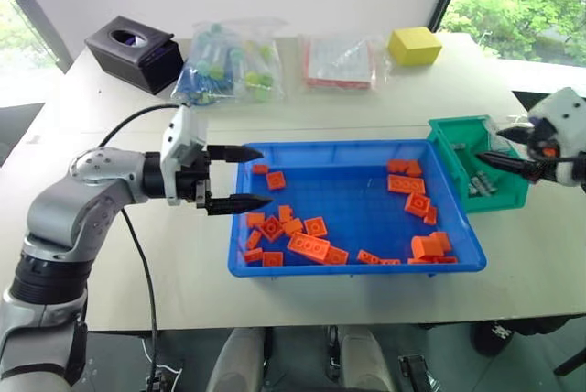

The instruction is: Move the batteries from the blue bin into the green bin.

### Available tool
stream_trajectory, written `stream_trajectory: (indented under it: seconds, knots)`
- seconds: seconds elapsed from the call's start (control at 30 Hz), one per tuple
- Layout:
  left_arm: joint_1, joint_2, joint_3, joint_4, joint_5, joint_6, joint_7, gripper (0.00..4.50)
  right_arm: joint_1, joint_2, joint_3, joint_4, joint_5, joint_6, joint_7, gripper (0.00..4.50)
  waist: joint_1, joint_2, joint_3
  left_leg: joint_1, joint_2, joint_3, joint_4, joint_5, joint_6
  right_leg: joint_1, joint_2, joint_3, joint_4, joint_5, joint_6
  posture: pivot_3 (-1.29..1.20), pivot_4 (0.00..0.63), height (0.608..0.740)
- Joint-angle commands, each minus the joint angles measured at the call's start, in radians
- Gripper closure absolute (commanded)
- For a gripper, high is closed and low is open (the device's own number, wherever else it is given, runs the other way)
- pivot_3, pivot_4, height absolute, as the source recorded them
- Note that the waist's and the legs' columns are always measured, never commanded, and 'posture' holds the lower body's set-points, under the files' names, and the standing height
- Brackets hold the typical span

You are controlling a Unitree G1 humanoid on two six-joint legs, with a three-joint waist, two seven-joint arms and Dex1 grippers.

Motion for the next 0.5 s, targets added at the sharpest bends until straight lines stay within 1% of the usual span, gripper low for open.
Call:
stream_trajectory:
  seconds: [0.03, 0.1, 0.13, 0.23, 0.37, 0.5]
  knots:
    - [0.02, 0.04, 0.08, 0.003, -0.023, 0.008, -0.006, 0.0, 0.143, -0.024, -0.212, -0.1, 0.103, 0.086, 0.107, 1.54, 0.002, 0.0, 0.0, 0.0, 0.0, 0.0, 0.0, 0.0, 0.0, 0.0, 0.0, 0.0, 0.0, 0.0, 0.0, 0.0, 0.15, 0.692]
    - [0.029, 0.056, 0.104, 0.013, -0.028, 0.015, -0.004, 0.0, 0.209, -0.02, -0.306, -0.116, 0.157, 0.153, 0.139, 1.54, -0.001, 0.0, 0.0, 0.0, 0.0, 0.0, 0.001, 0.0, 0.0, 0.001, -0.001, 0.0, 0.0, 0.0, 0.0, 0.0, 0.15, 0.692]
    - [0.03, 0.061, 0.112, 0.018, -0.028, 0.017, -0.004, 0.0, 0.227, -0.019, -0.333, -0.122, 0.176, 0.175, 0.146, 1.54, -0.001, 0.0, 0.0, 0.001, 0.0, 0.0, 0.001, 0.0, 0.0, 0.001, -0.001, 0.0, 0.0, 0.0, 0.0, 0.0, 0.15, 0.692]
    - [0.031, 0.071, 0.143, 0.037, -0.046, 0.038, -0.002, 0.0, 0.31, 0.006, -0.434, -0.13, 0.231, 0.194, 0.199, 1.54, -0.004, 0.0, 0.0, 0.002, 0.001, -0.001, 0.001, 0.0, 0.0, 0.001, -0.001, 0.001, 0.0, 0.0, 0.0, 0.0, 0.15, 0.692]
    - [0.038, 0.068, 0.149, 0.054, -0.044, 0.035, -0.002, 0.0, 0.387, 0.045, -0.444, -0.16, 0.226, 0.147, 0.183, 1.54, -0.003, 0.0, 0.0, 0.002, 0.001, -0.001, 0.001, 0.0, 0.0, 0.001, 0.0, 0.001, 0.0, 0.0, 0.0, 0.0, 0.15, 0.692]
    - [0.046, 0.069, 0.158, 0.053, -0.045, 0.038, 0.01, 0.0, 0.391, 0.089, -0.423, -0.194, 0.25, 0.131, 0.137, 1.54, -0.003, 0.0, 0.0, 0.002, 0.001, -0.001, 0.001, 0.0, 0.0, 0.001, 0.0, 0.001, 0.0, 0.0, 0.0, 0.0, 0.15, 0.692]
